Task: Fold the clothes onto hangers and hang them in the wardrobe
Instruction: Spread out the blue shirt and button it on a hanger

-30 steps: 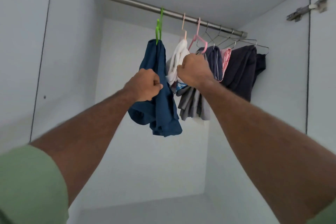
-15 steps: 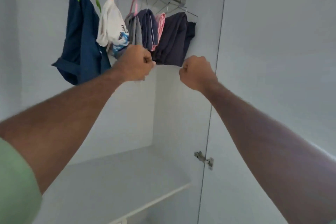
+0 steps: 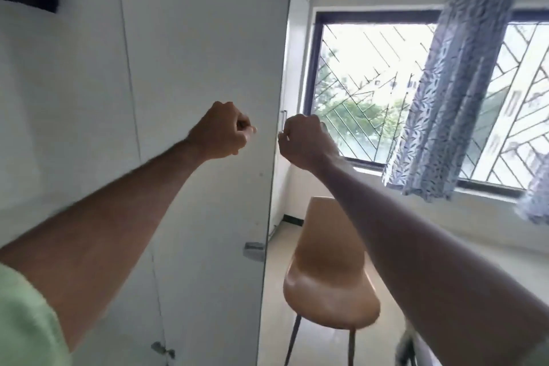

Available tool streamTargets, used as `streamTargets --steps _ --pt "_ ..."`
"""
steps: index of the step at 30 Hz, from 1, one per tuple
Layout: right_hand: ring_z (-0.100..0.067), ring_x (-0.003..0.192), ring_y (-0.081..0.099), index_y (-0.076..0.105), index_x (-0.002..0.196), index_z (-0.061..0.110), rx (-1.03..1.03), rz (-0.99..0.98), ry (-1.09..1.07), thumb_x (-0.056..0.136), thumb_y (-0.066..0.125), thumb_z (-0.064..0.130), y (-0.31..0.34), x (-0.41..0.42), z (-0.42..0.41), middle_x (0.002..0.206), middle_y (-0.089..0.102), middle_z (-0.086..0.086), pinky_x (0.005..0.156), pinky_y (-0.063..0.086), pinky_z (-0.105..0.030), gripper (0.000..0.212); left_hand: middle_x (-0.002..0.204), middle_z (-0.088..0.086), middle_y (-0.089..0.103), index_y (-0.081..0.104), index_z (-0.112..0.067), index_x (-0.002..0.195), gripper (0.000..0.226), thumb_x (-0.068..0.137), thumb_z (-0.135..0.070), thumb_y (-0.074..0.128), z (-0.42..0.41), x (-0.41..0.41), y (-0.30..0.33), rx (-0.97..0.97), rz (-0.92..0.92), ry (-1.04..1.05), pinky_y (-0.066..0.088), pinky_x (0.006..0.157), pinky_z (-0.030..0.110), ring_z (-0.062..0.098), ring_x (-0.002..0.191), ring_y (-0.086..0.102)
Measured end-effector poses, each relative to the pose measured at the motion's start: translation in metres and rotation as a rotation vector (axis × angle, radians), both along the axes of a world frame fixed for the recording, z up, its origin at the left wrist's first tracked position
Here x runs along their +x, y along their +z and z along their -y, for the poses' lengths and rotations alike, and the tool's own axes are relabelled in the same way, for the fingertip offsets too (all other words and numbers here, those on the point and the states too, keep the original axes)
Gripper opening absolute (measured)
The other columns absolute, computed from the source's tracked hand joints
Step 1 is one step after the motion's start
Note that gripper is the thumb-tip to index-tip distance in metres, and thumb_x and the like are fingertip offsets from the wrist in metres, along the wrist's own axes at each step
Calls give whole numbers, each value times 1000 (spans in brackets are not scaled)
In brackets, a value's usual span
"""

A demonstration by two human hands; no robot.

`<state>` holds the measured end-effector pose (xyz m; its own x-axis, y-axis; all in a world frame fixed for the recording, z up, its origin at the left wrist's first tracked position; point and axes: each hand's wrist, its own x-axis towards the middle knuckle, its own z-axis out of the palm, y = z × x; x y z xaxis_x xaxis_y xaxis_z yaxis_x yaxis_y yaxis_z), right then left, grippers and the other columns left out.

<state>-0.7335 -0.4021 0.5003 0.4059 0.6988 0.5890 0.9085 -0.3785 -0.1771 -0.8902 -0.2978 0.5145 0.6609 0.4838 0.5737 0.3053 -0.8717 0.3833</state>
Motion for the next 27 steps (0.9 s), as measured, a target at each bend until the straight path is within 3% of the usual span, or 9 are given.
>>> streamTargets --steps 7,9,10,13,14,18,22,27 --pt "-34 83 70 71 85 8 -80 -144 -373 88 59 23 -68 86 175 83 70 -13 73 62 -40 20 64 13 70 68 -2 71 25 92 -15 69 110 136 -64 -132 -80 -370 62 60 39 14 48 69" --pt "-34 83 71 73 88 8 -89 -194 -482 86 61 24 -87 96 226 87 73 -15 75 63 -42 20 68 14 71 64 -8 67 27 92 -15 69 146 169 -81 -178 -95 -452 59 59 32 11 50 66" --pt "-35 83 72 74 89 10 -85 -222 -537 85 60 26 -97 96 249 89 73 -15 76 63 -43 21 68 9 70 62 -14 65 28 93 -14 69 162 184 -90 -207 -86 -496 53 55 20 7 51 64" --pt "-38 85 70 74 87 13 -87 -293 -757 84 59 30 -132 100 325 89 73 -15 78 60 -42 23 61 -3 67 61 -25 64 32 94 -17 68 227 218 -122 -203 -153 -668 45 49 8 -6 49 62" --pt "-39 87 69 74 88 14 -89 -320 -834 85 59 30 -145 93 354 90 72 -15 79 59 -41 22 61 1 69 63 -25 64 32 94 -16 68 253 225 -134 -244 -195 -719 46 46 9 -3 45 62" --pt "-38 91 67 71 84 16 -100 -422 -1039 89 61 30 -180 66 425 93 70 -14 75 52 -37 18 57 9 69 70 -13 64 25 88 -12 67 320 240 -176 -288 -285 -920 57 50 35 17 44 65" --pt "-34 82 66 67 79 15 -100 -523 -1300 87 61 29 -216 13 515 85 67 -8 68 51 -35 17 53 4 66 65 -14 59 29 88 -15 62 413 238 -212 -262 -418 -1165 51 47 27 9 41 63" --pt "-31 79 63 63 77 15 -39 -543 -1503 88 57 29 -239 -45 609 82 64 -6 72 55 -39 19 58 10 68 65 -4 65 28 92 -11 63 522 228 -244 -280 -512 -1374 59 52 40 17 45 67"
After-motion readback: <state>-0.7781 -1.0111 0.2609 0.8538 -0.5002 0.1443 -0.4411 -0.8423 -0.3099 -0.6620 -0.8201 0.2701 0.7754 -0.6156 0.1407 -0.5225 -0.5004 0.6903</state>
